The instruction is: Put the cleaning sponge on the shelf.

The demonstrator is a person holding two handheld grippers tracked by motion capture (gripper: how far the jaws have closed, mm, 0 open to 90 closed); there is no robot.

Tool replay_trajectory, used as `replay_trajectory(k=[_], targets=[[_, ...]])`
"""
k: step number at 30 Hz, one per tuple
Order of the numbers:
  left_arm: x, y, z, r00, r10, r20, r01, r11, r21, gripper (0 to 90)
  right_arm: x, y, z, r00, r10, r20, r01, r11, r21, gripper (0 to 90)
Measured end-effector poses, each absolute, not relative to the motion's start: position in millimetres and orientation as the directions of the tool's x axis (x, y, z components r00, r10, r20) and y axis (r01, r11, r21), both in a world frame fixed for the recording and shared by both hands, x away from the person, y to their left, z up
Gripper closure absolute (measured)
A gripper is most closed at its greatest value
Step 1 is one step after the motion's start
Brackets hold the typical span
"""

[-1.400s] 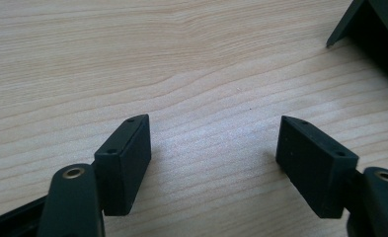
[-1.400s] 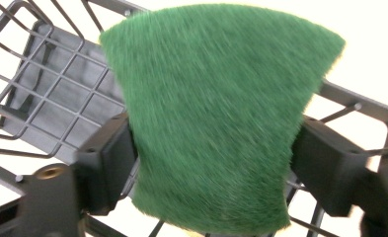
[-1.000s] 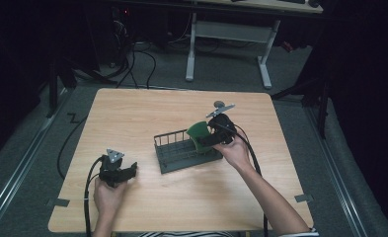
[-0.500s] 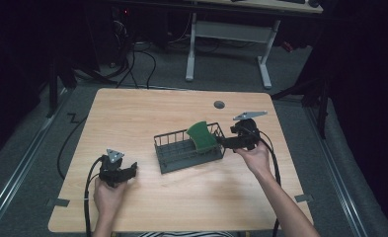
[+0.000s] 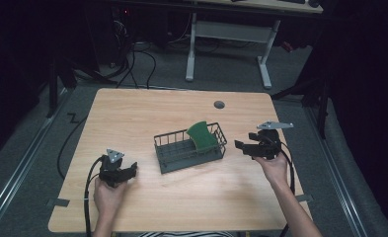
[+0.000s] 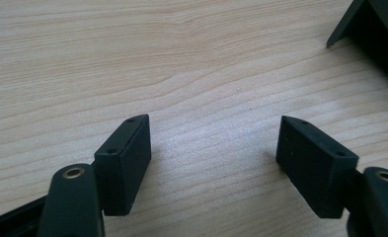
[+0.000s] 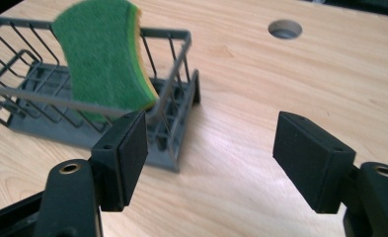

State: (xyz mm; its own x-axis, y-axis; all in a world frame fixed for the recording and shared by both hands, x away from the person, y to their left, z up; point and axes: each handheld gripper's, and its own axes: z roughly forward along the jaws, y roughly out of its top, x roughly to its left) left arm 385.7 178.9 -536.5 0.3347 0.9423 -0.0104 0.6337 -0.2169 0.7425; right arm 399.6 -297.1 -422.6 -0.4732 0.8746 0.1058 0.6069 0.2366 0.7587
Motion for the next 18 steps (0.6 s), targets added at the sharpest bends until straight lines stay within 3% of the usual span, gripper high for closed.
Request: replay_trajectory(k=[10,18], targets=[[386,179,-536,0.335,0.942,-0.01,0.634,-0.217,0.742,29.9,382,-328,-450,-0.417,0.901,0.117,0.618,0.187,0.764,33.1],[386,179,-537,0.334,0.942,-0.01,0.633,-0.217,0.743,29.9,372,-349,-499,-0.349,0.932,0.102,0.67,0.172,0.722,33.8]])
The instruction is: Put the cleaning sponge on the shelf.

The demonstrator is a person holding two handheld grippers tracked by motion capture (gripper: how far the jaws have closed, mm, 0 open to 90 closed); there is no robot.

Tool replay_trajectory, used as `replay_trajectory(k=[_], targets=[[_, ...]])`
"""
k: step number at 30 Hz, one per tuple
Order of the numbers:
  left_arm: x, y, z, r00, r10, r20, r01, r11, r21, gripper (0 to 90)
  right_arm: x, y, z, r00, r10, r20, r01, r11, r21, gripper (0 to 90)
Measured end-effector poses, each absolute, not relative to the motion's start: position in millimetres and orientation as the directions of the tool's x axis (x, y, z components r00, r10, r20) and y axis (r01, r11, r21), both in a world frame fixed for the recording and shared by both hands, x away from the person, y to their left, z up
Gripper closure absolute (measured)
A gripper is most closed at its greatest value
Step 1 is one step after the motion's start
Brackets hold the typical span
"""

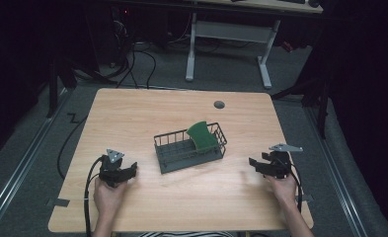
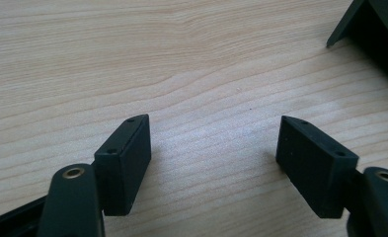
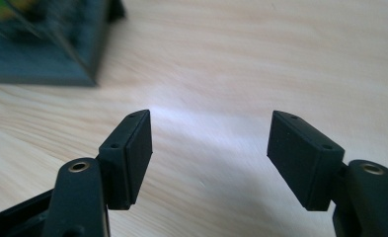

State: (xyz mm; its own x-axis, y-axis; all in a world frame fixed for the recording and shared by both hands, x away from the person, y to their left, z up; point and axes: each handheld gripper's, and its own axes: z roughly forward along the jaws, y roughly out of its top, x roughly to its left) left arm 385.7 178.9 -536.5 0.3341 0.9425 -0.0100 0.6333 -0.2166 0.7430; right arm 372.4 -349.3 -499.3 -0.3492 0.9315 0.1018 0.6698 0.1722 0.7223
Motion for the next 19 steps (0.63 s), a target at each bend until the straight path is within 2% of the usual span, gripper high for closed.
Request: replay_trajectory(k=[6,10,19], targets=[[386,179,-536,0.335,0.942,-0.01,0.634,-0.217,0.742,29.9,365,-357,-527,-0.281,0.959,0.045,0.685,0.167,0.709,33.8],[386,179,-537,0.334,0.942,-0.01,0.634,-0.217,0.743,29.9,361,-355,-530,-0.271,0.963,-0.019,0.66,0.2,0.725,32.8],[386,179,-537,0.334,0.943,-0.01,0.633,-0.216,0.743,29.9,360,-355,-530,-0.27,0.963,-0.021,0.663,0.202,0.721,29.3]])
